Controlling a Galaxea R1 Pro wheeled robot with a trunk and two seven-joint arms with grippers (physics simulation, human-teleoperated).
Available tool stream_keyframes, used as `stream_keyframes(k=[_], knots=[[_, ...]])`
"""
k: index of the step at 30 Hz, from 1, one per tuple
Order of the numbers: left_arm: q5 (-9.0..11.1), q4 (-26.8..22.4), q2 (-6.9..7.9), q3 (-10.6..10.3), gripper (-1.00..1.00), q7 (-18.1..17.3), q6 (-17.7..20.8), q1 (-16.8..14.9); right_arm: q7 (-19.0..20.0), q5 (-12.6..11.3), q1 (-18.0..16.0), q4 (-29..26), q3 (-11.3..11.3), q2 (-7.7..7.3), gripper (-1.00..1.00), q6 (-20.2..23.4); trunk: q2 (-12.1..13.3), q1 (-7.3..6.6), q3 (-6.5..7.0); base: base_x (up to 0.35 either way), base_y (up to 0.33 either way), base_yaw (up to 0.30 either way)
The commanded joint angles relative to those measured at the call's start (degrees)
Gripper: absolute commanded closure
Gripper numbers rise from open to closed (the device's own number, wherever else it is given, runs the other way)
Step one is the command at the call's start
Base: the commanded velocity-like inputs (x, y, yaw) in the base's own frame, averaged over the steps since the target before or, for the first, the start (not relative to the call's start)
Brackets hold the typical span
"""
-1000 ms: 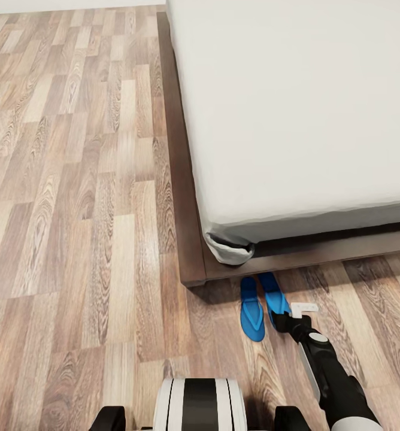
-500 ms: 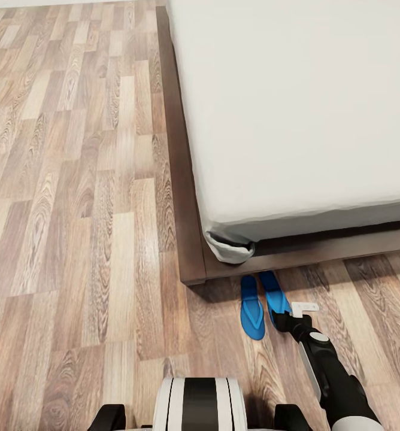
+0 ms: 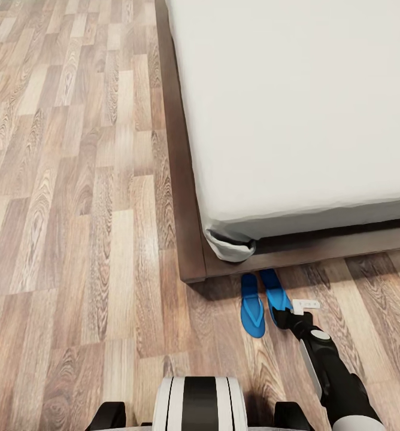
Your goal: In the bedroom, move the book from the bed onto either nightstand, and place the two sandals side by side next to the bed.
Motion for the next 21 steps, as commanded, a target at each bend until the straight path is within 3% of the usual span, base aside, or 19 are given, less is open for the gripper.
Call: stream_keyframes(k=[1, 18, 19, 21], knots=[[0.4, -0.1, 0.06, -0.5, -1.00, 0.3, 0.3, 0.0, 0.3, 1.2, 0.0, 1.5, -0.3, 0.01, 1.00, 0.2, 0.0, 0.00, -0.03, 0.000, 0.000, 0.000], [0.4, -0.1, 0.07, -0.5, -1.00, 0.3, 0.3, 0.0, 0.3, 1.2, 0.0, 1.5, -0.3, 0.00, 1.00, 0.2, 0.0, 0.05, -0.48, 0.000, 0.000, 0.000], [0.4, -0.1, 0.07, -0.5, -1.00, 0.3, 0.3, 0.0, 0.3, 1.2, 0.0, 1.5, -0.3, 0.00, -1.00, 0.2, 0.0, 0.05, -0.48, 0.000, 0.000, 0.000], [0.4, -0.1, 0.07, -0.5, -1.00, 0.3, 0.3, 0.0, 0.3, 1.2, 0.0, 1.5, -0.4, 0.00, -1.00, 0.2, 0.0, 0.05, -0.48, 0.000, 0.000, 0.000]])
